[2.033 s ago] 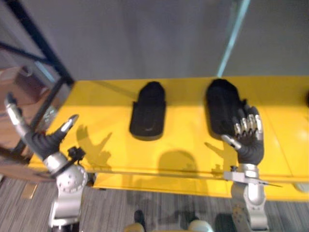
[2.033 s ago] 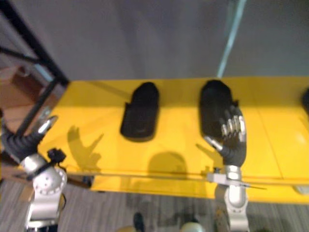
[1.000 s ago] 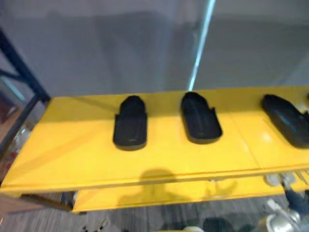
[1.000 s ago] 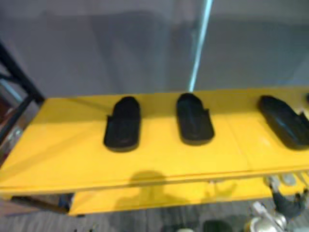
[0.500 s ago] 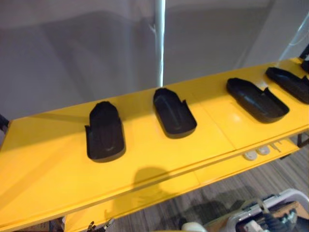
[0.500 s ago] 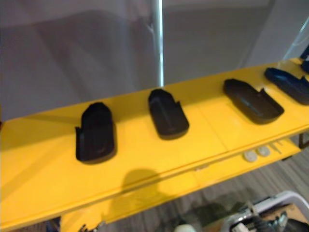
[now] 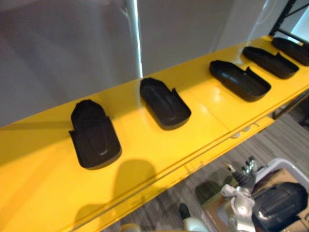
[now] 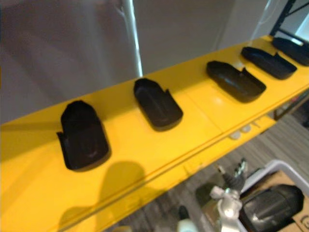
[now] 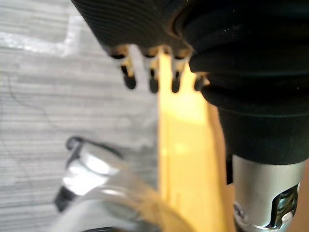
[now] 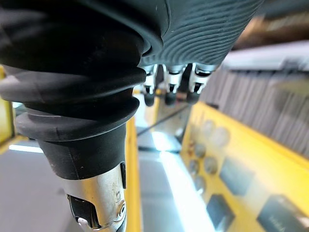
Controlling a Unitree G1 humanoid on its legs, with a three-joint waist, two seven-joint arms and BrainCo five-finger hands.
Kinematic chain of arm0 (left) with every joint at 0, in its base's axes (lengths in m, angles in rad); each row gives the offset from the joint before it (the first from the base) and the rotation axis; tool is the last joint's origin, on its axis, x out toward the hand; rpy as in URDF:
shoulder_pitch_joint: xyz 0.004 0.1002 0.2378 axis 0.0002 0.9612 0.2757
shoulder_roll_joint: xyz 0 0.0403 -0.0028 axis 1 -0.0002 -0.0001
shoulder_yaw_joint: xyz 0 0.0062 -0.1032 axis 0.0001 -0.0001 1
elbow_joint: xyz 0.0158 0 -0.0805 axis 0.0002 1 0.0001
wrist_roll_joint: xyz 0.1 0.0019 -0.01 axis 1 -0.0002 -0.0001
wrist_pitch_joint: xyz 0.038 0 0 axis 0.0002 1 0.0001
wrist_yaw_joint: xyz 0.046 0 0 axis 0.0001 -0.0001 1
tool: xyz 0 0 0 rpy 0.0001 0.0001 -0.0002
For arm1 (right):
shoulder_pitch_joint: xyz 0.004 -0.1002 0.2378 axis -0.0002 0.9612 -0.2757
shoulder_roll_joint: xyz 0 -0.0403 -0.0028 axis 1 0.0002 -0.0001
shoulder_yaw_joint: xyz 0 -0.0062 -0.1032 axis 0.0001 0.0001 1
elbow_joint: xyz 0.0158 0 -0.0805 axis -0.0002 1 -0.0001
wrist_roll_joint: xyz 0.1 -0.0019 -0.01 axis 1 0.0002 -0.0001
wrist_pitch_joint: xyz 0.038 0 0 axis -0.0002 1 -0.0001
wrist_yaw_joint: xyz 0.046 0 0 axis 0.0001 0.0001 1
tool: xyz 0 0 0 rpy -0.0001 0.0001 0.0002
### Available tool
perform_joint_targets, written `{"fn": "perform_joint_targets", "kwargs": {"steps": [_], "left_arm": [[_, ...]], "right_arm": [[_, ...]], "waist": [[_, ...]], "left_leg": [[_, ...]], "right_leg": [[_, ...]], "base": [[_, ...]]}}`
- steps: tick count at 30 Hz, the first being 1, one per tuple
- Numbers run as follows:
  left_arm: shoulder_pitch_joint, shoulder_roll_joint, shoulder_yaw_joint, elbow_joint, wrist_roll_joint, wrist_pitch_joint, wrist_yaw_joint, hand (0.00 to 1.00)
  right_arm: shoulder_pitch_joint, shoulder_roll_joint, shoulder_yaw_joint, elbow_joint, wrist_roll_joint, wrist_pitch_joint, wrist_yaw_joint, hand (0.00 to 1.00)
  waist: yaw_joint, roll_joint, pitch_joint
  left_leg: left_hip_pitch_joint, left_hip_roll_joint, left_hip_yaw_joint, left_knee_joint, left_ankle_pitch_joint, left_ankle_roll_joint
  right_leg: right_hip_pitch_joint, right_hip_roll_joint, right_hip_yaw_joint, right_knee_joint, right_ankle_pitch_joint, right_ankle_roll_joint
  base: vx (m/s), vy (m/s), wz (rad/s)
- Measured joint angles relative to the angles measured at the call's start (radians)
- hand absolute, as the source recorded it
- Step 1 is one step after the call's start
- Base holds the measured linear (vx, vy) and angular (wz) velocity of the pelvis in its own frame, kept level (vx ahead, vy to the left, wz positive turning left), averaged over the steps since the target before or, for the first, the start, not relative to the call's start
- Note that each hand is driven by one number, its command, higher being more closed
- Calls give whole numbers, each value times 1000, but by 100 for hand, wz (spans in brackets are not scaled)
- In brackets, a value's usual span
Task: Walk over and take plastic housings, then place them on the shelf
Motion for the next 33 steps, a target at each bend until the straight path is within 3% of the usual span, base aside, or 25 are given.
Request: {"fn": "perform_joint_targets", "kwargs": {"steps": [3,4,6,9,12,16,18,19,22,25,27,28,29,30,31,32,33], "left_arm": [[-9,-17,0,-1,-23,-7,-6,0],[-10,-24,3,-3,-29,-8,-15,0],[-14,-37,5,-3,-24,-8,-28,0],[-15,-56,11,-4,-14,-13,-31,0],[-19,-62,35,-11,63,-30,-30,0],[-23,-52,35,-53,129,-27,-6,0],[-26,-39,36,-90,120,-10,34,0],[-40,-41,41,-100,111,-3,60,0],[-76,-14,46,-105,90,15,62,0],[-76,-13,65,-105,91,37,60,0],[-60,10,79,-94,91,43,53,0],[-46,33,86,-76,91,45,43,0],[-44,37,88,-62,91,47,36,0],[-42,28,86,-40,91,47,29,0],[-34,25,86,-24,91,43,26,0],[-33,26,86,-14,91,42,24,0],[-41,18,87,6,93,42,25,0]], "right_arm": [[21,1,-3,0,1,0,26,0],[37,4,-9,-2,13,-2,27,0],[62,22,-31,-5,37,-3,23,0],[77,48,-49,-5,43,-3,-7,0],[49,76,-45,-19,80,-38,-21,0],[94,94,-5,-73,83,-71,-14,0],[137,95,19,-124,78,-71,9,0],[149,97,44,-130,76,-72,22,0],[159,107,74,-130,76,-74,30,0],[114,115,102,-103,83,-78,26,0],[61,116,125,-68,80,-77,12,0],[25,116,135,-50,77,-72,1,0],[6,111,135,-40,76,-70,-7,0],[-18,104,134,-39,63,-60,-27,0],[-25,99,140,-45,36,-40,-35,0],[-30,96,148,-44,34,-29,-35,0],[-39,85,152,-42,31,-2,-30,0]], "waist": [[2,12,-10],[2,33,-9],[0,46,-14],[19,58,-17],[29,42,-9],[35,23,17],[34,13,30],[37,17,34],[52,-19,45],[60,-19,37],[67,-31,35],[69,-45,29],[69,-41,27],[67,-20,37],[66,-33,33],[66,-43,32],[64,-44,31]], "left_leg": [[-23,4,-33,9,1,-2],[-38,10,-53,20,2,-4],[-78,14,-61,34,17,-8],[-87,15,-61,30,42,-15],[-89,16,-50,53,39,-17],[-93,61,39,194,-50,-9],[-97,87,75,241,-92,12],[-97,129,111,241,-91,20],[-98,158,149,232,-62,3],[-86,195,176,171,-17,-23],[-88,231,170,160,5,-48],[-87,251,155,159,16,-68],[-82,270,146,147,32,-86],[-60,300,136,111,67,-105],[-53,300,141,97,78,-122],[-57,296,141,103,78,-122],[-70,306,137,118,86,-122]], "right_leg": [[5,-9,-60,-2,0,1],[15,-12,-97,-8,-2,0],[20,-29,-160,-14,-6,5],[36,-44,-211,-9,-11,10],[15,-39,-188,22,-11,10],[-19,7,-97,63,-5,22],[-21,-10,-182,55,-39,-40],[-36,-28,-276,87,-64,-78],[-55,-75,-384,222,-68,-84],[-55,-147,-378,393,-90,-123],[-41,-182,-371,426,11,-185],[-25,-169,-356,410,64,-172],[-26,-151,-367,416,51,-172],[-46,-135,-380,443,-11,-137],[-50,-138,-415,397,-67,-74],[-45,-147,-436,368,-91,-36],[-27,-139,-465,322,-158,33]], "base": [[-21,-17,38],[2,-41,57],[1,-58,92],[-16,-29,58],[-69,15,-16],[-153,90,-81],[-255,111,-89],[-149,75,-75],[-54,5,-50],[97,-105,-30],[132,-217,-34],[95,-258,-34],[147,-408,-33],[104,-350,-28],[107,-358,-25],[109,-359,-34],[130,-388,-51]]}}
